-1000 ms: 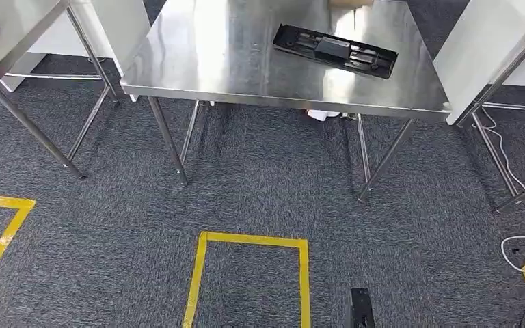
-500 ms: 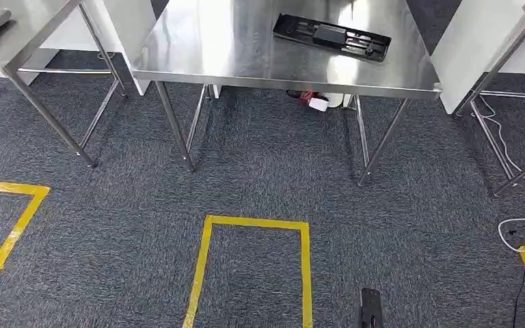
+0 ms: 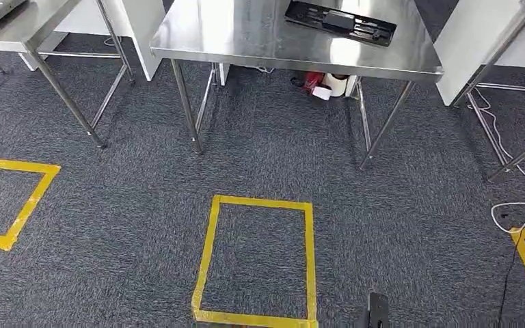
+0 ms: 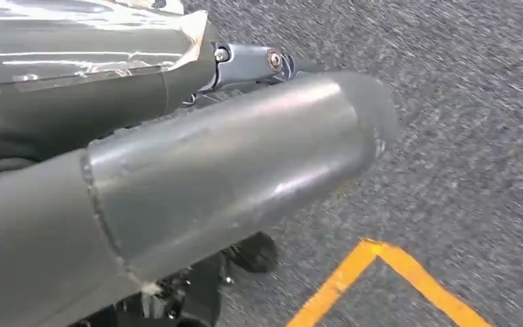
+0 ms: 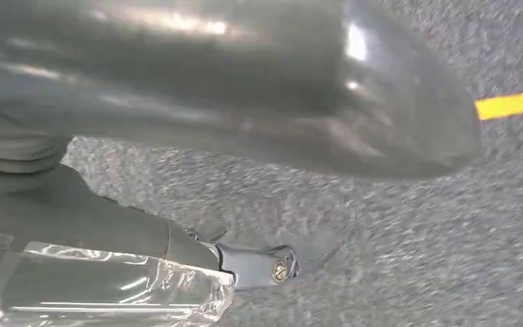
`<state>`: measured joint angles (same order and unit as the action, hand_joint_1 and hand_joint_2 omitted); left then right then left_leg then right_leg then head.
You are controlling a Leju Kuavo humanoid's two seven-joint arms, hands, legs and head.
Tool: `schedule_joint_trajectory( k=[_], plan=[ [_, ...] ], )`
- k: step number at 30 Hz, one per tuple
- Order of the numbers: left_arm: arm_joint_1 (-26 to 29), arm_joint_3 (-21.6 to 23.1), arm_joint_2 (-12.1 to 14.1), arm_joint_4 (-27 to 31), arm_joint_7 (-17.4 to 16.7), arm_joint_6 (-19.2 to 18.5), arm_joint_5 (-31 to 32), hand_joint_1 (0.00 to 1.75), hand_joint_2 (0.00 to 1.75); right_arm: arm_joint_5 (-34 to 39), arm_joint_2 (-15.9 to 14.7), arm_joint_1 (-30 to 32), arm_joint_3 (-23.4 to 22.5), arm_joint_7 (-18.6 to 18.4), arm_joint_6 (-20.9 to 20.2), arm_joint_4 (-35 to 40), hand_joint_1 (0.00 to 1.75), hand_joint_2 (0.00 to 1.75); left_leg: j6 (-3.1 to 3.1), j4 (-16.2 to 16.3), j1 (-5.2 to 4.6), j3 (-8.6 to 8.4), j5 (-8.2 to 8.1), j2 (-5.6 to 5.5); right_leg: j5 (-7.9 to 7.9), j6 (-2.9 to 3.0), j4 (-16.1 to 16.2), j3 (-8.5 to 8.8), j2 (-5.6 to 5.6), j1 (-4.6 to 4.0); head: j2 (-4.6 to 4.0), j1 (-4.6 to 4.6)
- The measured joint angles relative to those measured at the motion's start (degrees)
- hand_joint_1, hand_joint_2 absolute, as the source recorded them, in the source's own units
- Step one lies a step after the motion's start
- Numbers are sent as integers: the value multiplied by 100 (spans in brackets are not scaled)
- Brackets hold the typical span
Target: Take the parts from the cabinet and place them on the table.
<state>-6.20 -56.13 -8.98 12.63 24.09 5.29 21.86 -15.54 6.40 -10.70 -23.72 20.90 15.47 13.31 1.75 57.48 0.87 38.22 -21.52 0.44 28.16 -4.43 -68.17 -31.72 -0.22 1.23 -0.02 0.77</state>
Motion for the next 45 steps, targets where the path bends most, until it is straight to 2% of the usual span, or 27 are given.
schedule_joint_trajectory(
  k=[2,3,5,6,8,10,11,12,14,15,17,18,21,22,24,26,28,30,31,32,33,34,36,37,40,42,45],
  plan=[
    [-9,22,-11,0,13,-22,17,0,0,2,-13,-32,-22,26,0,11,0,0,-68,6,-23,66,128,4,400,187,1348,964,11,-98,0,-9],
    [-12,31,-13,0,17,-24,26,0,0,2,-15,-61,-26,33,0,11,0,0,-103,-21,-20,76,217,25,482,226,1508,959,25,-97,0,15],
    [-14,33,-13,0,24,-28,33,0,0,2,-15,-45,-31,39,0,9,0,0,-184,-149,5,75,405,31,382,299,1454,841,23,-137,0,11],
    [27,33,-9,-11,26,-28,33,0,0,9,-6,-24,-37,41,0,0,0,0,-220,-176,13,119,440,11,265,367,1485,767,6,-36,0,20],
    [40,33,4,-11,35,-31,33,0,0,20,-11,-12,-63,50,0,-2,0,0,-244,210,34,255,-343,-2,105,501,1475,607,-20,-16,0,55],
    [43,31,6,-15,48,-35,26,0,0,2,-9,-17,-92,61,0,-2,0,0,-290,1078,37,380,-1076,-36,-67,559,1468,427,-28,-38,0,74],
    [34,33,17,-15,59,-37,26,0,0,2,-4,-19,-109,63,0,-2,0,0,-316,1511,38,416,-1172,-39,-151,554,1455,344,-43,-52,0,79],
    [28,31,22,-15,63,-46,26,0,0,7,-7,-16,-118,63,0,-2,0,0,-332,1784,45,389,-1036,-38,-225,541,1426,244,-57,-52,0,81],
    [20,33,33,-15,76,-72,41,0,0,26,-7,-12,-142,72,0,-4,0,0,-365,1699,77,75,-526,-36,-346,496,1313,-29,-65,-37,0,87],
    [16,33,35,-15,76,-76,46,0,0,37,-7,-10,-155,81,0,-4,0,0,-373,1373,94,-240,-451,-36,-385,452,1238,-153,-62,-29,0,81],
    [-21,41,37,-13,76,-92,70,0,0,48,-9,-8,-177,103,0,-2,0,0,-361,279,93,-1102,-845,-42,-425,405,1043,-357,-65,-74,0,94],
    [-45,44,42,-13,79,-101,76,0,0,50,-11,-11,-181,109,0,-2,0,0,-308,39,80,-1192,-1026,-60,-465,354,1007,-398,-83,-73,0,52],
    [-20,55,33,-22,79,-111,94,0,0,55,-17,0,-216,118,0,-6,0,0,-118,3,29,-1026,-907,-53,-653,183,1043,-501,-81,-113,0,46],
    [-20,61,28,-28,81,-107,102,0,0,57,-31,10,-227,120,0,-7,0,0,-49,-21,43,-975,-845,-15,-541,194,963,-548,-63,-33,0,61],
    [-22,87,46,-26,92,-79,109,0,0,55,-17,34,-251,129,0,-7,0,0,51,-26,40,-826,-721,-14,56,279,386,-783,-47,-24,0,11],
    [-25,90,50,-26,111,-74,111,0,0,35,-28,30,-271,133,0,-7,0,0,46,-23,37,-662,-584,-8,415,257,-396,-971,-37,-9,0,0],
    [-18,92,42,-28,122,-65,120,0,0,26,-44,32,-282,133,0,-7,0,0,10,-14,39,-479,-436,6,134,86,-763,-922,-30,5,0,-13],
    [-8,92,37,-31,131,-35,151,0,0,26,-48,31,-295,135,-7,-7,0,0,-50,-6,59,-323,-313,16,-199,-20,-274,-445,-31,29,0,-11],
    [-13,92,39,-31,135,-26,155,0,0,26,-50,27,-299,140,-9,-7,0,0,-88,3,63,-331,-261,11,-149,-3,215,-55,-30,51,0,-15],
    [-19,94,46,-31,140,-22,162,0,0,26,-48,15,-299,146,-13,-7,0,0,-131,18,35,-282,-232,12,70,58,776,430,-22,38,0,-28],
    [-22,96,39,-33,146,-22,170,0,0,26,-52,4,-302,157,-13,-4,0,0,-174,30,30,-257,-189,13,240,135,1158,581,18,-48,0,-28],
    [-31,96,46,-33,155,-15,173,0,0,26,-48,-3,-302,164,-15,-7,0,0,-225,23,14,-236,-141,20,299,233,1223,495,20,-48,0,-26],
    [-29,100,50,-31,157,-9,183,0,0,31,-44,42,-306,175,-15,-7,0,0,-253,-26,46,-235,-88,25,271,304,1262,505,21,13,0,-33],
    [-26,101,68,-33,164,5,199,0,0,22,-46,52,-313,177,-17,-7,0,0,-137,-56,55,-240,-167,29,246,305,1256,493,9,0,0,-26],
    [-25,101,65,-35,168,22,214,0,0,-2,-39,52,-354,177,-39,-7,0,0,-20,-87,77,-235,-162,24,174,426,1254,460,8,-41,0,-11],
    [-21,100,79,-35,173,33,221,0,0,2,-37,61,-374,175,-79,-9,0,0,159,-123,77,-227,130,13,152,452,1247,452,6,-62,0,-11],
    [-20,101,87,-35,177,39,223,0,0,4,-37,64,-411,173,-107,-9,0,0,113,-150,82,-226,137,11,134,463,1241,428,-1,-75,0,-13]
  ],
)
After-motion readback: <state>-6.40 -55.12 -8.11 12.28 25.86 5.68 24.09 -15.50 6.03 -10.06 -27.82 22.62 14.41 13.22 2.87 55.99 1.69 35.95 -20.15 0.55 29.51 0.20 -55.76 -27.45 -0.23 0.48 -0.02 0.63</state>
